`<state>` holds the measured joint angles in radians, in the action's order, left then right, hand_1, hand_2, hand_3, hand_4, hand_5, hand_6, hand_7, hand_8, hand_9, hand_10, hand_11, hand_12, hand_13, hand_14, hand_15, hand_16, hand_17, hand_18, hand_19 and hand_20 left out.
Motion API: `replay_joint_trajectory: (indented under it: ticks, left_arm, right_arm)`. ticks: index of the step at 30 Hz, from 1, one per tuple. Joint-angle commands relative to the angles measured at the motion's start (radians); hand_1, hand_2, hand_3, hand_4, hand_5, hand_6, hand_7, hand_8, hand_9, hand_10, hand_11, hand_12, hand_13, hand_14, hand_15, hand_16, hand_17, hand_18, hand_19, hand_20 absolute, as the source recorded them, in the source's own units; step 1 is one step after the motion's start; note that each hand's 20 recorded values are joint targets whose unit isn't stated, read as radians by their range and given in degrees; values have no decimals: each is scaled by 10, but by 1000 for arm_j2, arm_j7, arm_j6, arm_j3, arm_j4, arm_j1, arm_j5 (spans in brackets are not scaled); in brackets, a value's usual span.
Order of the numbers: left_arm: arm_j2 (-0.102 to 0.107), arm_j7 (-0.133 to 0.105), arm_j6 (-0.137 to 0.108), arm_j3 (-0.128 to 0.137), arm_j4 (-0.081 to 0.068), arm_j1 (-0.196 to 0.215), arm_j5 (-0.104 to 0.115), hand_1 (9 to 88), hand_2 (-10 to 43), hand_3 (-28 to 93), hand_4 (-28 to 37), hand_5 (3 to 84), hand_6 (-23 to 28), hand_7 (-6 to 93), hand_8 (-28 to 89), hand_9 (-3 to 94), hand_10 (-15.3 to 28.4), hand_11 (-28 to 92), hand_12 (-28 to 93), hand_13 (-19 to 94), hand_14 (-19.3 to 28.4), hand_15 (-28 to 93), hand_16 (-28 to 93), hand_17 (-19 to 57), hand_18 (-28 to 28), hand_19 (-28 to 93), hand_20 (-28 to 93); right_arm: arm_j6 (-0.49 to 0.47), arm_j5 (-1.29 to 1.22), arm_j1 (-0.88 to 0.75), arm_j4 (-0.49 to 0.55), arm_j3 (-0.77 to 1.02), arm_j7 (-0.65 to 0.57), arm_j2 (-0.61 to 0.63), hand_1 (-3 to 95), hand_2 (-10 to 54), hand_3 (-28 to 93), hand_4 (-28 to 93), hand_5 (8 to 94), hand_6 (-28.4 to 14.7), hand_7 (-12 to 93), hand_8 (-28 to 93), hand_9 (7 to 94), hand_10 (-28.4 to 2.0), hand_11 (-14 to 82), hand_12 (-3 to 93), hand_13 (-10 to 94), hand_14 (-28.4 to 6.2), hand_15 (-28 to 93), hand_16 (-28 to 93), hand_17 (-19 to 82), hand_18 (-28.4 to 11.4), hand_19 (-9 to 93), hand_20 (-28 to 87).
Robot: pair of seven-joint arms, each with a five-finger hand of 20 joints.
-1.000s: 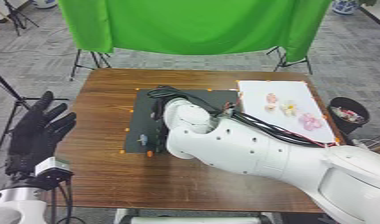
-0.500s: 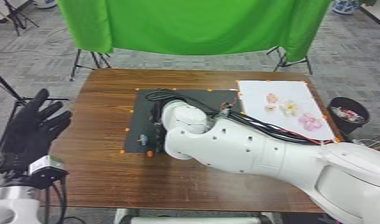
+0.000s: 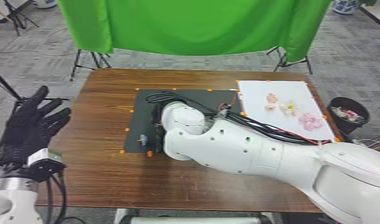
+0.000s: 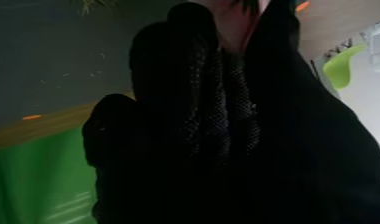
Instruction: Arrange flowers
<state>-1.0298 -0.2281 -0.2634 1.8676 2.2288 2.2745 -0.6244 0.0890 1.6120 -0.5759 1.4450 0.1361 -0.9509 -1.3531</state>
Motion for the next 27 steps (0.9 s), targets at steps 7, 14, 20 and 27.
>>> replay_joint_trajectory:
  ticks: [7,14,20,27]
  left_arm:
    - [157,-216,-96,-64,42,144,104,305,74,637,-201,321,70,89,-80,270,177,244,108,186,261,548,-121,-88,255,503,43]
    - [176,-218,-90,-57,39,148,113,305,74,637,-202,320,69,89,-80,270,178,243,108,187,262,549,-121,-88,255,503,43]
    - [196,-233,-100,-43,44,165,128,304,74,636,-201,319,69,89,-80,270,177,243,108,187,262,549,-122,-89,258,503,43]
    - [215,-251,-113,-49,46,165,142,303,72,637,-201,318,69,88,-80,269,176,243,108,186,261,547,-121,-90,260,505,42]
  right_arm:
    - [-27,4,9,8,12,-17,-16,465,-87,727,-282,648,-26,223,5,802,-118,240,184,826,-41,567,149,553,-117,932,296]
    - [-67,-5,5,8,31,-26,-20,433,-87,752,-264,623,-27,212,-112,785,-126,255,164,820,-46,570,145,548,-121,932,291]
    - [-76,-8,0,11,39,-21,-17,421,-92,757,-257,605,-36,202,-114,774,-134,256,163,812,-54,574,144,545,-125,932,284]
    - [-98,-14,-6,9,54,-25,-16,419,-95,759,-254,586,-40,195,-110,762,-141,255,163,805,-58,580,142,540,-127,932,277]
